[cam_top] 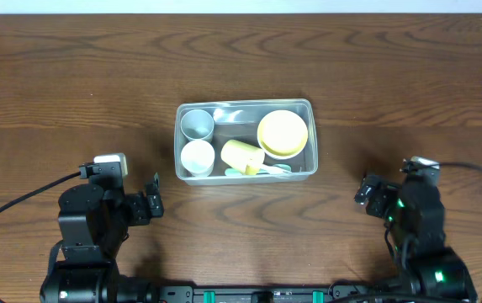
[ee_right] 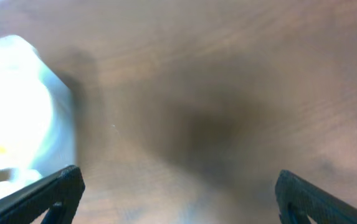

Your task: Pack container

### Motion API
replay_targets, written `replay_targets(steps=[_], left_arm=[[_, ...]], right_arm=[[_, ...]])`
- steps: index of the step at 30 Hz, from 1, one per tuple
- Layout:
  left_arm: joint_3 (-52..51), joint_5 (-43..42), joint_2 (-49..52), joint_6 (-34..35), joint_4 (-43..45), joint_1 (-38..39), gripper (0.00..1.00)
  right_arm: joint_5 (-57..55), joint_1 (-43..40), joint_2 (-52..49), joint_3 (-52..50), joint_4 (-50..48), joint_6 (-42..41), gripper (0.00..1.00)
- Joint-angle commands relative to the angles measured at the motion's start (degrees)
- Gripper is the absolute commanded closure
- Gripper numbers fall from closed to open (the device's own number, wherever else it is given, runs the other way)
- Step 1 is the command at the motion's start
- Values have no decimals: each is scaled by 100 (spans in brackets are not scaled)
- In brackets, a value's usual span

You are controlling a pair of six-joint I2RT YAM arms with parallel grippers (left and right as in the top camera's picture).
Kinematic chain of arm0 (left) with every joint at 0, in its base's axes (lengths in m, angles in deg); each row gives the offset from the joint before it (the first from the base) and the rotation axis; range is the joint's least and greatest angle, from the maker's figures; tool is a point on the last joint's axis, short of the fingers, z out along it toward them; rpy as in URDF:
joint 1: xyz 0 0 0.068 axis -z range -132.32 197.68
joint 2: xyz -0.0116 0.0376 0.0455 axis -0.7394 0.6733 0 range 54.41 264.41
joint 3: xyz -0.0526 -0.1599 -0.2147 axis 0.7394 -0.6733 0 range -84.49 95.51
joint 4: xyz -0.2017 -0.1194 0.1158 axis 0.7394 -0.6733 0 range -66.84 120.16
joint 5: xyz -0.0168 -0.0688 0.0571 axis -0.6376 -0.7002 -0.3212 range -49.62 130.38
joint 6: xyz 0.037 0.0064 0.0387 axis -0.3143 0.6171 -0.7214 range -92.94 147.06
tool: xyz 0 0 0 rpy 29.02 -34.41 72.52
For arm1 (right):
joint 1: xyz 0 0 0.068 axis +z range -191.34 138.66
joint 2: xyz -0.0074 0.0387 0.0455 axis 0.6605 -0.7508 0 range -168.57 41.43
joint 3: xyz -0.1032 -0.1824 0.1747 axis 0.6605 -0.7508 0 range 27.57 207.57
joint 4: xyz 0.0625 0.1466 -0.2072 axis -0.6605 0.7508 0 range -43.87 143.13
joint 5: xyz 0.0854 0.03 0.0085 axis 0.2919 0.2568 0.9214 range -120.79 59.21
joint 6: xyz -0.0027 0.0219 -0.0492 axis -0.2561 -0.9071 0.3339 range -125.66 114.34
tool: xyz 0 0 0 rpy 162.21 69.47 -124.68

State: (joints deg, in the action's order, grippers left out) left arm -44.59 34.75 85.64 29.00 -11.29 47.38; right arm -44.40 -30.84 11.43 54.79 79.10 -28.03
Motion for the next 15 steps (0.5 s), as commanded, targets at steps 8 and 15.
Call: replay_targets(steps=[8,15], left_arm=[[-4,4,13,92,33,0,2],[-4,4,13,92,33,0,2]], right_arm=[[1259,-723,2459,-1491,-1305,2074,1],[1239,-894,2973,-2214,-2699,2076,1]])
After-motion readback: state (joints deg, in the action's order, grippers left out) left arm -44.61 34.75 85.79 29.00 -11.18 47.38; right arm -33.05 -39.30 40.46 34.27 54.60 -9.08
